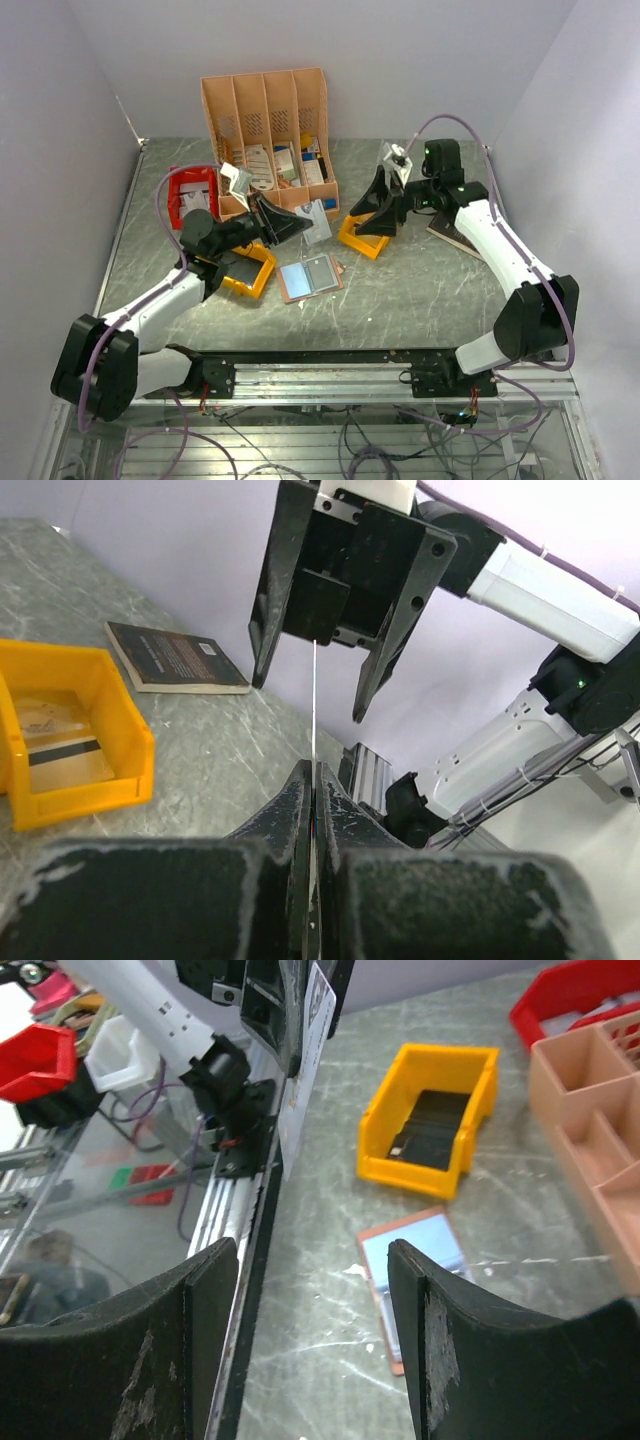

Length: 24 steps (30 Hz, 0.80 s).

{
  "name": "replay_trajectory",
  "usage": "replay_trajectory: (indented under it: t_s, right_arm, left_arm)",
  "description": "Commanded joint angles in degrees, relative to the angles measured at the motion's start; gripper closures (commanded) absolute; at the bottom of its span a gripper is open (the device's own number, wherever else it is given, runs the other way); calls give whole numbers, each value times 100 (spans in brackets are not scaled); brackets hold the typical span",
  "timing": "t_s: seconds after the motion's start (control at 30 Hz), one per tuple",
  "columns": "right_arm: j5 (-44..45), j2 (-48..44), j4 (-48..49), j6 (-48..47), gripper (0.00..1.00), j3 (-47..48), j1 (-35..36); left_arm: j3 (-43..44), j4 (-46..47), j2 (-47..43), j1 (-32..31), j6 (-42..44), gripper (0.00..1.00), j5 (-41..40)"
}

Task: Put the credit cards into the card holder
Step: Pick up the credit card from the storage box.

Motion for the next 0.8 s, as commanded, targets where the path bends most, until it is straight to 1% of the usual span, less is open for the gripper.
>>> replay_trajectory:
  t_s: [0.0, 0.1, 0.23, 0.43, 0.57, 0.7, 0.77]
  right_arm:
    - [-247, -149, 1818, 1738, 39, -651, 108]
    - [-240, -187, 2491, 2378, 40, -990, 180]
    - [-198, -152, 2705, 2555, 41, -1191, 276]
    - [-220, -102, 3081, 2870, 42, -1369, 406]
    - [-194, -18, 3045, 2892, 42, -1310, 596]
    - [-72, 69, 2708, 2600, 43, -1167, 742]
    - [-45, 102, 2702, 2623, 44, -1169, 791]
  left_arm:
    - [-363, 794, -56, -356, -166, 93, -797]
    - [-528, 907, -42, -594, -171, 93, -1121]
    - [-665, 854, -57, -785, -84, 93, -1400]
    - [-808, 981, -16, -824, -139, 93, -1621]
    - [-766, 1107, 129, -855, -198, 93, -1607]
    - [-758, 1171, 171, -869, -211, 93, -1628]
    - [-711, 1158, 201, -882, -212, 93, -1597]
